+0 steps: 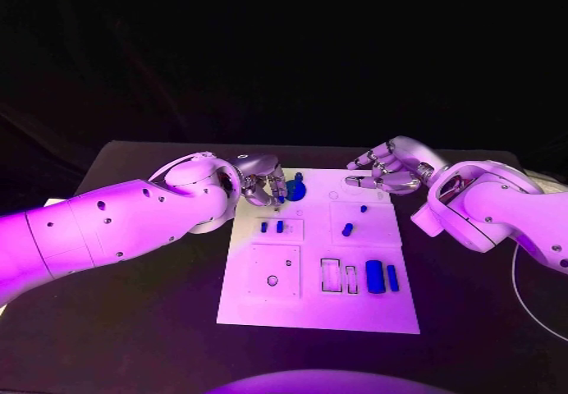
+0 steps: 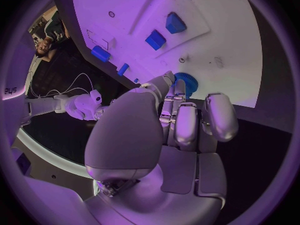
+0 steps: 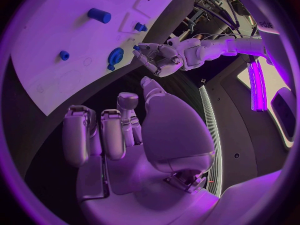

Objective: Assemble the parts on the task board

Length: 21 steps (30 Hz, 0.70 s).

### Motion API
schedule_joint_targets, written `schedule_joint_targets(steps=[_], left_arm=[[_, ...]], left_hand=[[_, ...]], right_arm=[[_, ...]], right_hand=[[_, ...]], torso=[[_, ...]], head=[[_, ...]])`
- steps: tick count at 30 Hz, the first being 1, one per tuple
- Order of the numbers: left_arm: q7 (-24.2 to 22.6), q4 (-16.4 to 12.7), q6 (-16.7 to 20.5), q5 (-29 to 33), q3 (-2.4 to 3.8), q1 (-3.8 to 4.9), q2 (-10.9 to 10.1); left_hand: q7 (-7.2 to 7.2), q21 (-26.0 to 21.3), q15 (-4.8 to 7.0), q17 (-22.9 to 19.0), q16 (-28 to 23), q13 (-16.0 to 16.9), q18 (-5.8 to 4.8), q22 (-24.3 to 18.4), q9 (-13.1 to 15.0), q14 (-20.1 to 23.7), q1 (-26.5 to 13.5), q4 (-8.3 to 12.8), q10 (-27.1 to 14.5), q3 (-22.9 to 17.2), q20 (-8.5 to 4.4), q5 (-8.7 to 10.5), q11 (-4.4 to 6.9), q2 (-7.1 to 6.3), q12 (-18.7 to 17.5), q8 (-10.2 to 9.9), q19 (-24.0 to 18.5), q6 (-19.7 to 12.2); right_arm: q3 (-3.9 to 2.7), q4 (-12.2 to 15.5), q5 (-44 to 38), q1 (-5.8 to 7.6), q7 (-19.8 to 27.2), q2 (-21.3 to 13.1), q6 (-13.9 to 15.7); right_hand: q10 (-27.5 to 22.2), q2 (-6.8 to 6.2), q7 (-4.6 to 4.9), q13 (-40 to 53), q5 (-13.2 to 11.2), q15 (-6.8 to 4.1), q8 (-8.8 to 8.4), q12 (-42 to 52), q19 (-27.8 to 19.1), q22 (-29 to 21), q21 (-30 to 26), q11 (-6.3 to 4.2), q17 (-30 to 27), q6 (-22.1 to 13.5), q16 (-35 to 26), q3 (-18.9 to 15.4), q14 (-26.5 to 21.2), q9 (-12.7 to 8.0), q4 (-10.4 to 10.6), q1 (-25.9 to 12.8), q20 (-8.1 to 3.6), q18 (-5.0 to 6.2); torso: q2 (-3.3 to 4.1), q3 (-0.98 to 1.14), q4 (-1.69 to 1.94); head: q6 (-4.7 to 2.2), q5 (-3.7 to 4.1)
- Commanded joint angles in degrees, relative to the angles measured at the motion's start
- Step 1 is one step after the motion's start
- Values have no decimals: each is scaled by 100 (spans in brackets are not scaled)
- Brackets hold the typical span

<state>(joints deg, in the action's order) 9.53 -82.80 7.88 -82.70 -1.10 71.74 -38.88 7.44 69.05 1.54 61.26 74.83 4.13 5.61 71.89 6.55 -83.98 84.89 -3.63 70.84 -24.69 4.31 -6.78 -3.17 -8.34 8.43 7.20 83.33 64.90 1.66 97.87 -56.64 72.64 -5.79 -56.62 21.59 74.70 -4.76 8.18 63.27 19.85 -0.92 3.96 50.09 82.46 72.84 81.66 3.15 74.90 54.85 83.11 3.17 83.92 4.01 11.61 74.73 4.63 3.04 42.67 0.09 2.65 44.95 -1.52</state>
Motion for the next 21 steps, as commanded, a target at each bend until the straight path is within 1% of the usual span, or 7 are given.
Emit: schedule_joint_targets(steps=[1, 4, 16, 21], left_arm=[[54, -17, -237, 153, 1, 7, -11], [69, -8, -321, 163, -1, 2, -20], [108, 83, -496, 166, -14, -25, 5], [115, 93, -455, 156, -17, -29, 6]], left_hand=[[-6, 25, -4, -6, 1, 8, -89, 7, -8, -127, -62, 8, 45, -38, -7, 21, -15, -11, -22, -19, 49, 37], [-8, 32, -4, -14, -1, 8, -90, 14, -12, -126, -73, 12, 46, -43, -7, 22, -14, -17, -32, -25, 50, 37], [-9, 33, -4, -20, -1, 8, -90, 16, -14, -125, -82, 13, 49, -48, -6, 22, -13, -19, -39, -29, 50, 39], [-10, 26, -4, -24, -3, 8, -88, 11, -15, -124, -85, 14, 50, -50, -6, 22, -12, -19, -42, -31, 48, 40]], right_arm=[[1, -2, -13, -8, 18, 6, -77], [1, -2, -13, -9, 19, 9, -79], [2, 2, -13, -13, 23, 16, -82], [2, 7, -13, -14, 24, 16, -79]], right_hand=[[-21, 64, -1, 6, 38, -47, 3, 9, -10, 8, -19, -16, 431, 45, -26, -26, 378, 1, -5, 1, -4, 49], [-21, 64, -1, 6, 38, -47, 3, 9, -10, 8, -19, -16, 431, 45, -26, -26, 378, 1, -5, 1, -4, 49], [-21, 64, -1, 6, 38, -47, 3, 9, -10, 8, -19, -16, 431, 45, -26, -26, 378, 1, -5, 1, -4, 49], [-21, 64, -1, 6, 38, -47, 3, 9, -10, 8, -19, -16, 431, 45, -26, -26, 378, 1, -5, 1, -4, 49]], torso=[[4, 0, 3], [4, -2, 0], [6, 1, -7], [4, 4, -1]], head=[[12, -3], [21, -10], [33, -20], [34, -25]])
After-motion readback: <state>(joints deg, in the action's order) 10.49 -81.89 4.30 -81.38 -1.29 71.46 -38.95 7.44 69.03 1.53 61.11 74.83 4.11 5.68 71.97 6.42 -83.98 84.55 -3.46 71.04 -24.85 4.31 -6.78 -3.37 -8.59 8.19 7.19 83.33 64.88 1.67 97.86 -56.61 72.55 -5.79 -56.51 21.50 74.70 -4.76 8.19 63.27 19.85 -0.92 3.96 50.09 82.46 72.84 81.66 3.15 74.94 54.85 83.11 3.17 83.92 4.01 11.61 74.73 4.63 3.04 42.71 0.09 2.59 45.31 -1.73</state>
